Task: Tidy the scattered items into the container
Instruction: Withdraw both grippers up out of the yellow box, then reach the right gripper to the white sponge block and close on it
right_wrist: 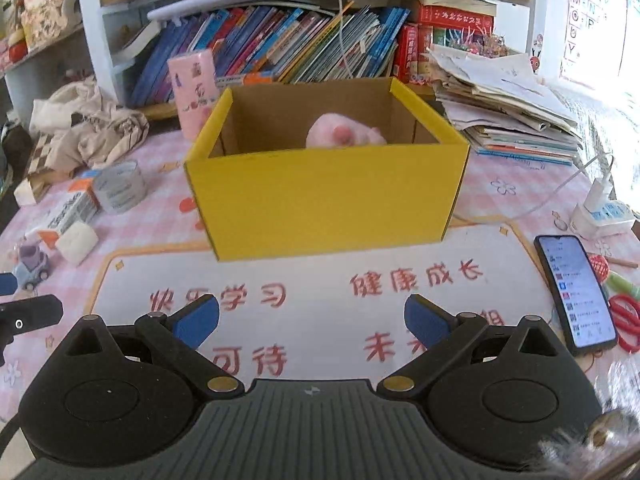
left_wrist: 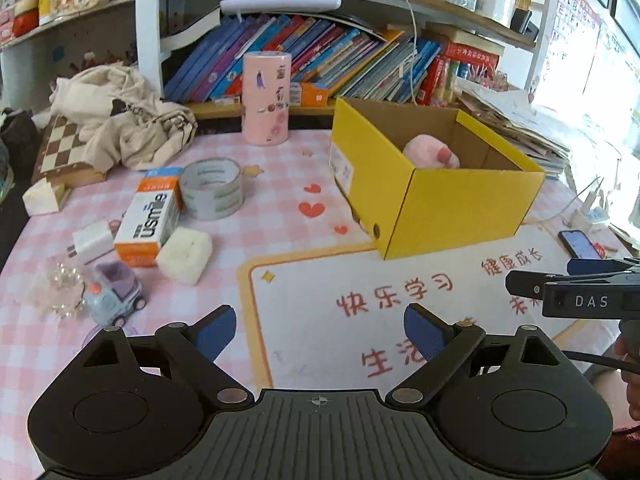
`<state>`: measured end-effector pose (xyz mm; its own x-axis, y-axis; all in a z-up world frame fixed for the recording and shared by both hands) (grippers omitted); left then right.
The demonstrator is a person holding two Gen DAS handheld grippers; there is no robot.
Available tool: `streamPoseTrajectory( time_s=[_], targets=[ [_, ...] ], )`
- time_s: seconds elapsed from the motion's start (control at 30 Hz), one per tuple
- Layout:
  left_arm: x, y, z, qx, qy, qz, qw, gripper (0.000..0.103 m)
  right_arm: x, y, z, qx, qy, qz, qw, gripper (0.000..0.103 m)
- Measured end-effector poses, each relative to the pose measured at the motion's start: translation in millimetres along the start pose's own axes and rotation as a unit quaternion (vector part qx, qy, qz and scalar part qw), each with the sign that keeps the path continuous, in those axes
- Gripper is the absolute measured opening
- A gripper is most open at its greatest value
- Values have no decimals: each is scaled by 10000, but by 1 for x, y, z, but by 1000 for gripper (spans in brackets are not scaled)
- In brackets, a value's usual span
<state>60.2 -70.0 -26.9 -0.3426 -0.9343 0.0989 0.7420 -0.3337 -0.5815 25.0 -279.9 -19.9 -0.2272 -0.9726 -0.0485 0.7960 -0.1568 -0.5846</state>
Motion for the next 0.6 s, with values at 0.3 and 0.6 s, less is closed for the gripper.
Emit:
streamPoseTrajectory(
  time_s=[0.3,0.6],
  targets=[
    [-21,-9,-15,-117,-60,104,9999,93,-26,-2,-10,-187,-153,39,9997,100],
    [-57,-23,-22,-44,-433,458,9980,93,-69,11,-12,-444,-522,465,9966,100]
  ],
)
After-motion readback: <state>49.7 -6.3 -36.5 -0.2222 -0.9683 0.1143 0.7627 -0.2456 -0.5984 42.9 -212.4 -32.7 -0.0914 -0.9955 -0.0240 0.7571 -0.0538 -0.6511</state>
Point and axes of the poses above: each gripper's, at about its wrist camera, not at the fingertips, and y roughly the way its jaws point, x to its right, z to its top, the point moved 6 cm from there along y, roughly the way its jaws point, and after that the axes turned 8 degrees about x, right-handed, at the moved point
